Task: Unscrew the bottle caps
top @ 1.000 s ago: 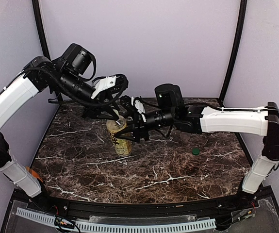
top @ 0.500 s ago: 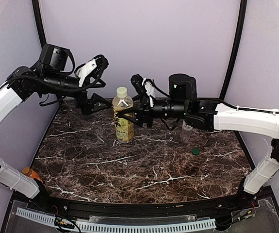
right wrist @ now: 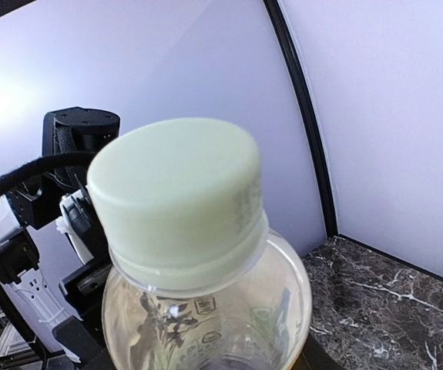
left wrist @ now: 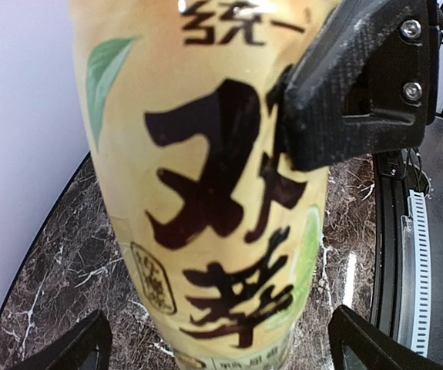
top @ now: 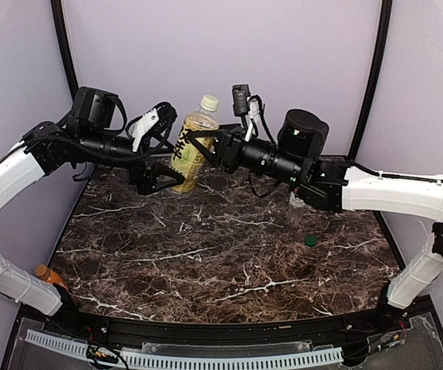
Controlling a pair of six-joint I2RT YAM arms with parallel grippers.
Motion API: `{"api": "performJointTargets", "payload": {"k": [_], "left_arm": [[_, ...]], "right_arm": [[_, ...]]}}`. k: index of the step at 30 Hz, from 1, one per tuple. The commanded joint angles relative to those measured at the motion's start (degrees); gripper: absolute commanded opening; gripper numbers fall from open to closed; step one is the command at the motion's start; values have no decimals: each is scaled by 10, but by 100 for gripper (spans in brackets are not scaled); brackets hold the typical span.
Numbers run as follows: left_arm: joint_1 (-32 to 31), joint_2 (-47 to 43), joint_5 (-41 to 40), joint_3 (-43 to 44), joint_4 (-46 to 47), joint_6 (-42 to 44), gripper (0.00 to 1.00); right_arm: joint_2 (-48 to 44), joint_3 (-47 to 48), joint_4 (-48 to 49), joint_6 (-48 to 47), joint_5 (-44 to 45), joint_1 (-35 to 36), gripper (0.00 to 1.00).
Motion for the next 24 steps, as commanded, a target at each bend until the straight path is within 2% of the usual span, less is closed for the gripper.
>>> {"api": "performJointTargets", "payload": {"k": [1, 5, 9, 18, 20, 21, 23, 24], "left_arm": [[-8, 1, 1, -19, 35, -3, 99], [-9, 6, -2, -18, 59, -17, 95], [-10, 15, 8, -13, 65, -25, 82], [-10, 27, 8, -12, 76, -51, 66], [-11, 29, 12, -8, 77, -55, 61], [-11, 30, 15, -5, 76, -56, 55], [-11, 30, 19, -4, 76, -55, 46], [-11, 30, 19, -4, 75, -54, 43]], "right_arm": [[20, 8, 73, 38, 15, 15, 41], [30, 15, 76, 48, 3, 18, 40], [31, 16, 83, 52, 0, 20, 40], [29, 17, 86, 52, -4, 23, 40], [29, 18, 87, 53, -6, 23, 40], [29, 18, 86, 53, -7, 23, 40], [27, 17, 83, 52, -7, 23, 43], [25, 16, 80, 50, -5, 23, 52]]}}
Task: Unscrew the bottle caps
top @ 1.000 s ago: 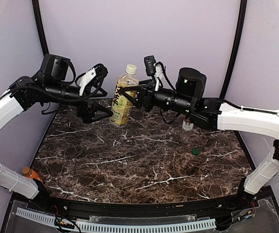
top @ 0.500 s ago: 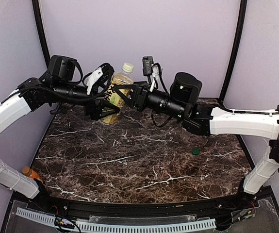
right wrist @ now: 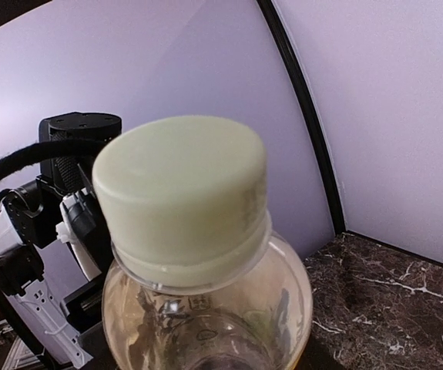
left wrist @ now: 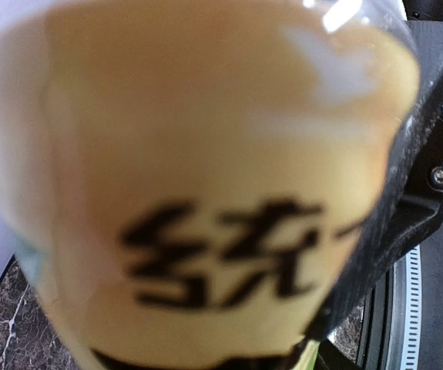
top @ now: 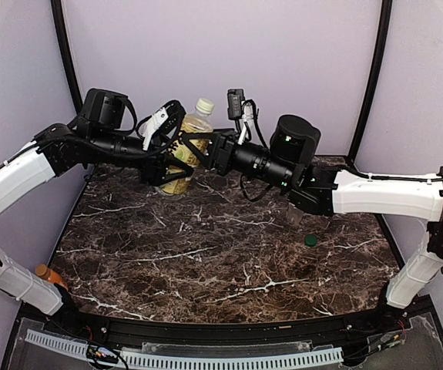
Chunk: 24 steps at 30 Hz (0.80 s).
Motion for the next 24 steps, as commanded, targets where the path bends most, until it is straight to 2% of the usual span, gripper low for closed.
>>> {"api": "performJointTargets", "payload": {"k": [1, 2, 3, 5, 8, 10, 12, 13, 14, 15, 16, 18, 22, 24], "left_arm": [[-1, 3, 6, 7, 14, -7, 37], [0, 1, 5, 6, 12, -6, 35], [-1, 0, 1, 3, 11, -3, 32], [0, -5, -8, -2, 6, 6, 30], [-1, -19, -36, -13, -5, 40, 28], [-6, -30, -90, -25, -7, 94, 26], [-20, -41, -179, -44, 11, 175, 23], [-34, -45, -251, -65, 23, 245, 22], [-42, -53, -288, -79, 60, 282, 19], [-57, -58, -358, -111, 85, 355, 17], [-63, -66, -389, -127, 148, 418, 15], [-75, -71, -461, -176, 228, 489, 13], [-88, -69, -492, -194, 292, 543, 13], [-91, -69, -498, -197, 297, 548, 13]], "right_arm": [[-8, 13, 28, 6, -13, 9, 59], [-12, 12, 22, 2, -10, 10, 74], [-18, 12, 15, -6, -9, 10, 84], [-38, 10, -7, -27, -9, 8, 98], [-86, 14, -79, -64, 11, 8, 99], [-113, 30, -164, -63, 61, 7, 99], [-125, 58, -275, -24, 130, 3, 98], [-126, 72, -320, -11, 136, 2, 99], [-125, 83, -356, 4, 133, 0, 98], [-124, 94, -382, 17, 122, -1, 97], [-121, 101, -402, 29, 113, -1, 96], [-113, 113, -432, 45, 99, -1, 92], [-102, 126, -451, 58, 80, -5, 87], [-94, 131, -456, 62, 57, -9, 79]]}}
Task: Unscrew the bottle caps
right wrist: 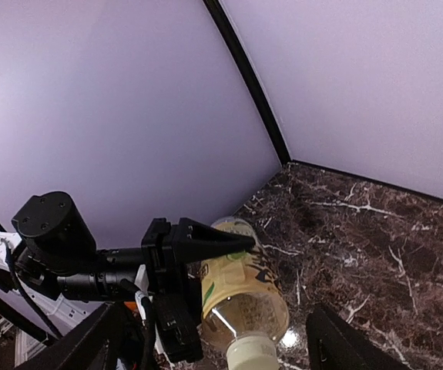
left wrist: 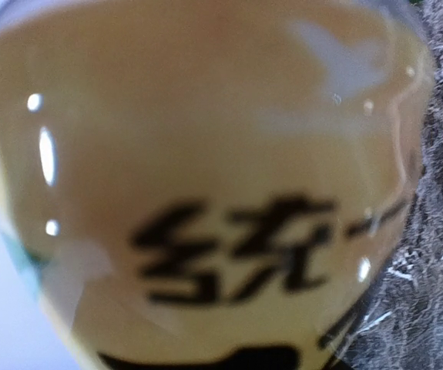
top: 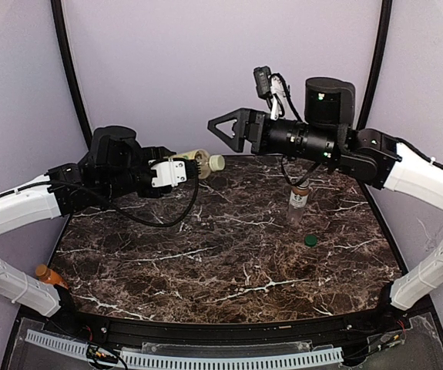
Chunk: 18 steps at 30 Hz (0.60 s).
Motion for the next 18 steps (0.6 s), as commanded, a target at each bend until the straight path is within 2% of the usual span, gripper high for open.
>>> {"api": "performJointTargets", "payload": {"k": [1, 3, 7, 12, 18], "left_arm": [[-8, -13, -80, -8, 93, 91, 13], [-9, -15, -83, -14, 94, 93, 13], [-10, -19, -84, -27, 97, 97, 13], [-10, -17, -78, -30, 98, 98, 13], [-13, -15, -79, -27, 98, 99, 13]], "right_arm": [[23, 16, -64, 26, -43, -11, 75], [27, 10, -70, 38, -69, -22, 69], [22, -17, -61, 63, -94, -34, 67], [23, -22, -40, 59, -99, -36, 58], [38, -27, -34, 71, -120, -42, 55]]}}
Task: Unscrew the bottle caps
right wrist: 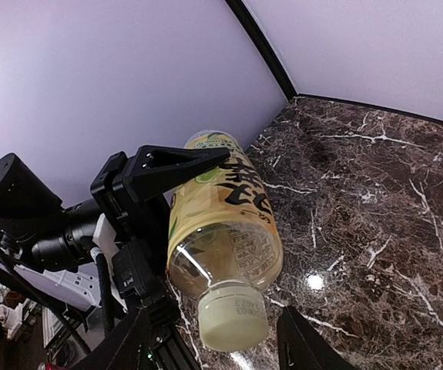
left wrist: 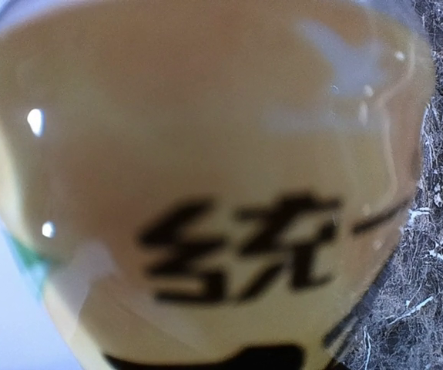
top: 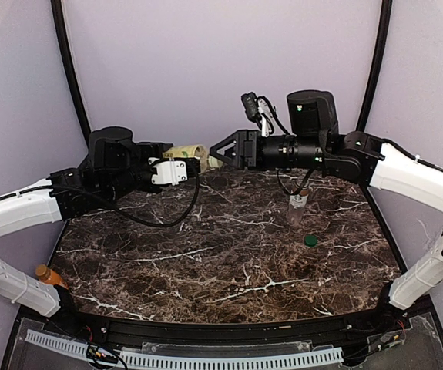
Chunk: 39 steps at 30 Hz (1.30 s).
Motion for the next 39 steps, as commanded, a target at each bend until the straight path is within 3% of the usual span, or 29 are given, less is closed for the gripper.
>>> {"api": "performJointTargets", "payload": {"k": [1, 5, 16, 22, 23, 26, 29, 31, 34, 39], "left_arm": [[-5, -11, -9, -5, 15, 2, 13], [-5, -12, -8, -7, 14, 1, 13], [-6, -12, -5, -10, 29, 2, 13], [-7, -14, 7, -7, 22, -11, 13], [-8, -16, 14, -4, -9, -19, 13], [-8, -14, 86, 37, -123, -99, 9], [-8, -2, 196, 82, -305, -162, 7], [-8, 5, 278, 101, -379, -200, 6], [-8, 8, 382, 112, -437, -223, 6], [-9, 12, 461, 116, -483, -246, 3]], "right_arm": [[8, -14, 26, 15, -21, -5, 55], [6, -27, 34, 18, -22, -8, 46], [14, -31, 43, 16, -30, -15, 36], [17, -26, 45, -10, -39, -16, 1], [16, -25, 45, -28, -47, -17, 0], [7, -17, 32, -141, -101, -16, 0], [-5, -3, -31, -338, -164, 1, 0], [-14, -5, -66, -449, -168, 30, 0], [-11, 9, -116, -594, -149, 67, 0], [17, 54, -181, -762, -67, 106, 0]]}}
